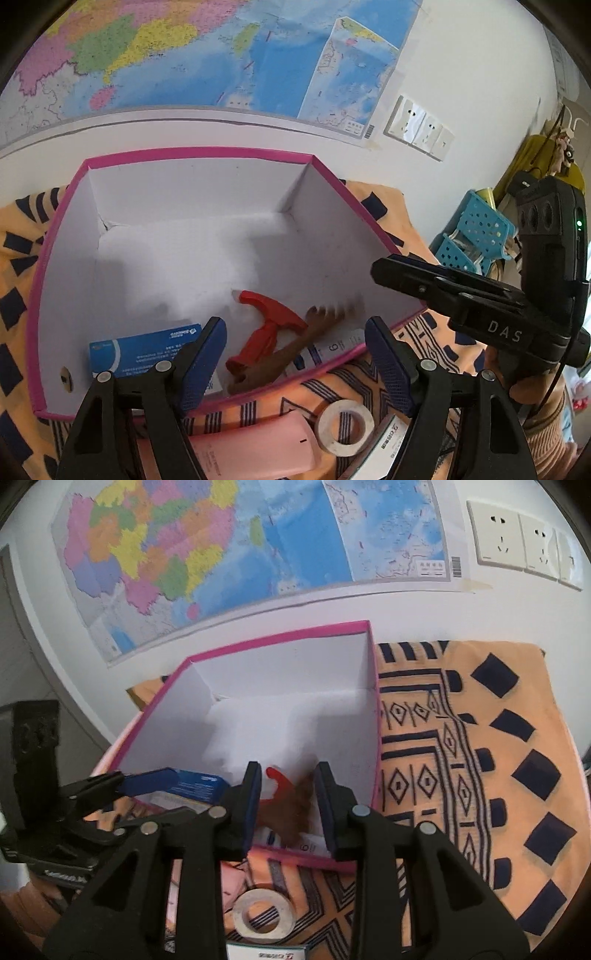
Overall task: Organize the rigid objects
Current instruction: 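Carry the comb over the magenta box and open the left tool, then move the left tool to the white tape roll and grasp it, then carry the tape roll into the magenta box and open the left tool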
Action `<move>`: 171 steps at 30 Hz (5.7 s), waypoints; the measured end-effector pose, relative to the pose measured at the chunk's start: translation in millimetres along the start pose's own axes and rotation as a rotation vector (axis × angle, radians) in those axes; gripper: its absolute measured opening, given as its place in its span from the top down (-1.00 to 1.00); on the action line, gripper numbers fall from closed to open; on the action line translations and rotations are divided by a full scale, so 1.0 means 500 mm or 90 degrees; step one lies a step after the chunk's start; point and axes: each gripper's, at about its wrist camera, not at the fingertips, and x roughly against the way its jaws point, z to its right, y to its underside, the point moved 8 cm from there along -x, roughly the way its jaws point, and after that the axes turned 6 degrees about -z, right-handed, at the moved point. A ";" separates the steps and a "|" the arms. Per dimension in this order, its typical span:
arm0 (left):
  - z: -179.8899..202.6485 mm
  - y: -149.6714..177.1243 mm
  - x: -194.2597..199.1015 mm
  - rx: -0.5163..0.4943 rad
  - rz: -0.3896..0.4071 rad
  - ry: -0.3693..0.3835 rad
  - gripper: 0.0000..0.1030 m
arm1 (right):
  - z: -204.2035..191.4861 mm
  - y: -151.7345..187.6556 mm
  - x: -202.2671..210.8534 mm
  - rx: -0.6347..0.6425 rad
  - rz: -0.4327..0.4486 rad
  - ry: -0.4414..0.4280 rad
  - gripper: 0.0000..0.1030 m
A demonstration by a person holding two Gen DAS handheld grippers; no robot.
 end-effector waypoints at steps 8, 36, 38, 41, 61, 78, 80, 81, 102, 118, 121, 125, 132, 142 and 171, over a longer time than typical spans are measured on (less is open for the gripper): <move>0.007 0.028 0.044 -0.026 0.032 0.001 -0.53 | 0.007 0.018 0.036 -0.004 0.019 0.004 0.36; 0.068 0.207 0.022 -0.045 -0.044 0.049 -0.55 | -0.006 0.242 -0.011 -0.018 -0.121 -0.078 0.27; 0.072 0.215 0.015 -0.047 -0.053 0.053 -0.55 | -0.004 0.253 -0.021 -0.020 -0.132 -0.072 0.27; 0.076 0.225 0.006 -0.046 -0.064 0.061 -0.54 | -0.004 0.265 -0.026 -0.016 -0.140 -0.068 0.27; 0.094 0.240 -0.031 -0.047 -0.100 0.078 -0.45 | -0.017 0.253 -0.031 0.021 -0.150 -0.039 0.27; 0.101 0.243 -0.047 -0.058 -0.119 0.075 -0.16 | -0.020 0.247 -0.083 0.060 -0.177 -0.019 0.27; 0.102 0.243 -0.048 -0.056 -0.120 0.081 -0.13 | -0.018 0.246 -0.085 0.065 -0.174 -0.012 0.41; 0.104 0.243 -0.049 -0.055 -0.122 0.083 -0.12 | -0.017 0.247 -0.086 0.067 -0.172 -0.005 0.49; 0.119 0.207 -0.010 -0.061 -0.079 0.115 0.38 | -0.018 0.223 -0.005 0.051 -0.089 -0.007 0.67; 0.122 0.150 0.031 -0.083 -0.037 0.090 0.49 | -0.046 0.165 0.055 0.072 -0.022 -0.003 0.67; 0.126 0.134 0.044 -0.092 -0.024 0.088 0.49 | -0.047 0.145 0.069 0.076 -0.008 -0.001 0.67; 0.134 0.106 0.058 -0.105 -0.005 0.084 0.49 | -0.050 0.114 0.088 0.084 0.011 0.000 0.67; 0.137 0.054 0.070 -0.119 0.020 0.066 0.49 | -0.052 0.059 0.103 0.092 0.036 0.000 0.67; 0.118 -0.011 0.045 -0.109 0.016 0.055 0.49 | -0.034 -0.001 0.071 0.091 0.032 0.012 0.67; 0.037 0.021 0.077 -0.078 0.050 0.013 0.13 | -0.010 0.036 0.062 0.055 0.004 0.002 0.50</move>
